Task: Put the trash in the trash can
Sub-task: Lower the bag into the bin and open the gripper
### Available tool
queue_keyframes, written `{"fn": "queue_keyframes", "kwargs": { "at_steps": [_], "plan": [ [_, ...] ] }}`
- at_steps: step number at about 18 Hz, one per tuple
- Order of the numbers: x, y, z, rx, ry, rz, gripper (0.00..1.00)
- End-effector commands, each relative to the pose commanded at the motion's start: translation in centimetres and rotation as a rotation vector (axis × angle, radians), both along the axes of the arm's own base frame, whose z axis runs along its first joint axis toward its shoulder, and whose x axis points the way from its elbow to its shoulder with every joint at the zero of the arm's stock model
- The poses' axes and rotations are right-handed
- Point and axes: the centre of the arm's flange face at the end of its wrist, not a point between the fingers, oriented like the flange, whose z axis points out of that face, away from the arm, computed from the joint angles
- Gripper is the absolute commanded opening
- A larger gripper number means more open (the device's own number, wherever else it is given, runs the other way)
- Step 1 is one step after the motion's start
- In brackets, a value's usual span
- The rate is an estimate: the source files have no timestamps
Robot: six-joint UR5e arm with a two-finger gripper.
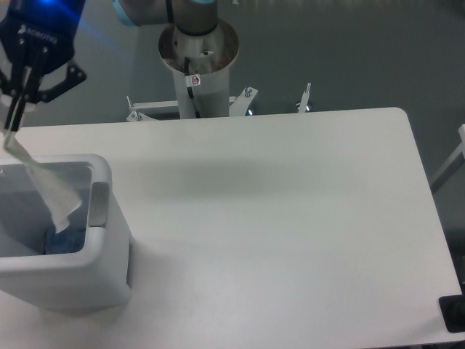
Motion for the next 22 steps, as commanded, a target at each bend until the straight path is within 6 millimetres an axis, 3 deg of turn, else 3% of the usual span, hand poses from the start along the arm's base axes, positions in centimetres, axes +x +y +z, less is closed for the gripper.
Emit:
{"fn": "queue_keyframes", "kwargs": {
  "at_steps": [7,14,19,22],
  "plan": [
    [-1.6,2.8,-4.8,-0.08,-0.038,0.004,0.0],
    [-1.5,2.9,-9.7,-0.162,-0.081,0.0,0.0],
    [-1.6,3.0,-10.5,-0.175,-0.053,-0.029,0.18],
    [-1.7,2.9,-10.8,-0.179,-0.052,-0.028,0.21]
  ]
}}
